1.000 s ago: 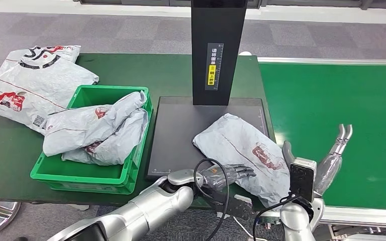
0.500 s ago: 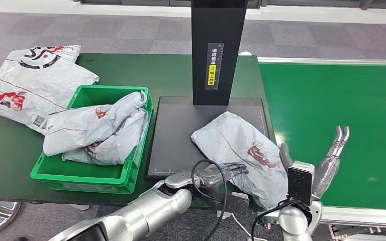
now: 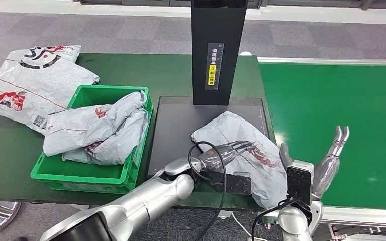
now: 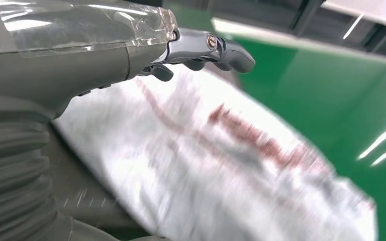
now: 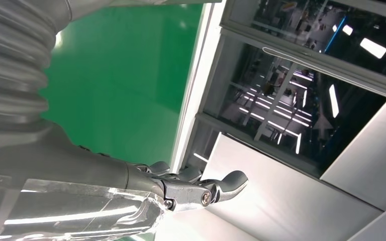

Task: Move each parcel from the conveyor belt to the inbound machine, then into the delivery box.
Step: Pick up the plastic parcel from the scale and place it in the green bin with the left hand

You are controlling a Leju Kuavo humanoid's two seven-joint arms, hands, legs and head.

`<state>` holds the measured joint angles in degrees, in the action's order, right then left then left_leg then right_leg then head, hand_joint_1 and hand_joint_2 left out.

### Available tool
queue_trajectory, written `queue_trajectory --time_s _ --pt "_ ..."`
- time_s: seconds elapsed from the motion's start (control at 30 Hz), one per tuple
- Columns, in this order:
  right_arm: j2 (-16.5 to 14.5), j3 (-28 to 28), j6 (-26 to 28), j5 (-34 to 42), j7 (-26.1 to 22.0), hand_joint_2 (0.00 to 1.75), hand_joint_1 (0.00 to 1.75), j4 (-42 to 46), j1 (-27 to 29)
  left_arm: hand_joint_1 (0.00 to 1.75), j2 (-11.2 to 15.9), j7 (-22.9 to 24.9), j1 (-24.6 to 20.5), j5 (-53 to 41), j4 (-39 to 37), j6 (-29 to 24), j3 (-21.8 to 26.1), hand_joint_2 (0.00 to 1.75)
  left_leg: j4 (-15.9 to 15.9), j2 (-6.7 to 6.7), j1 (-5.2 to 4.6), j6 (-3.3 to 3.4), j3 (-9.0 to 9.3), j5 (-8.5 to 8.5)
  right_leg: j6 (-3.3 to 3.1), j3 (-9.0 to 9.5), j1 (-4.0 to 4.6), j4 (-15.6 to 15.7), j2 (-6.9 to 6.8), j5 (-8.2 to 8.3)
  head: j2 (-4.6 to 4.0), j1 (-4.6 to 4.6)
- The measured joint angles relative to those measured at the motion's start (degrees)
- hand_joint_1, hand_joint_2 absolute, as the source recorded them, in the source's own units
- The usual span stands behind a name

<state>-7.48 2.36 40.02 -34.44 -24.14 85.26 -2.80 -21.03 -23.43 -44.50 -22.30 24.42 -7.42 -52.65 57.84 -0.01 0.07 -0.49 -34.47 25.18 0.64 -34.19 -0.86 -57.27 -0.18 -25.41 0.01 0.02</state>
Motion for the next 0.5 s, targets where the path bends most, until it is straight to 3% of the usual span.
queue_trajectory --time_s 0.33,0.5 --pt "0.0 0.0 -0.1 -0.06 0.06 1.75 0.0 -0.02 -0.83 0.0 -0.1 1.99 -1.65 1.95 2.78 2.18 -0.24 1.75 0.0 0.0 0.0 0.0 0.0 0.0 0.0 0.0 0.0 -0.01 0.0 0.0 0.0 0.0" --pt "-0.02 0.0 -0.26 -0.53 0.1 1.75 0.0 -0.02 -1.01 0.0 -0.15 3.4 -1.37 4.51 2.18 1.99 -3.95 1.75 0.0 -0.01 0.0 0.0 0.0 0.0 0.0 0.01 0.0 -0.01 -0.01 0.0 0.0 0.0"
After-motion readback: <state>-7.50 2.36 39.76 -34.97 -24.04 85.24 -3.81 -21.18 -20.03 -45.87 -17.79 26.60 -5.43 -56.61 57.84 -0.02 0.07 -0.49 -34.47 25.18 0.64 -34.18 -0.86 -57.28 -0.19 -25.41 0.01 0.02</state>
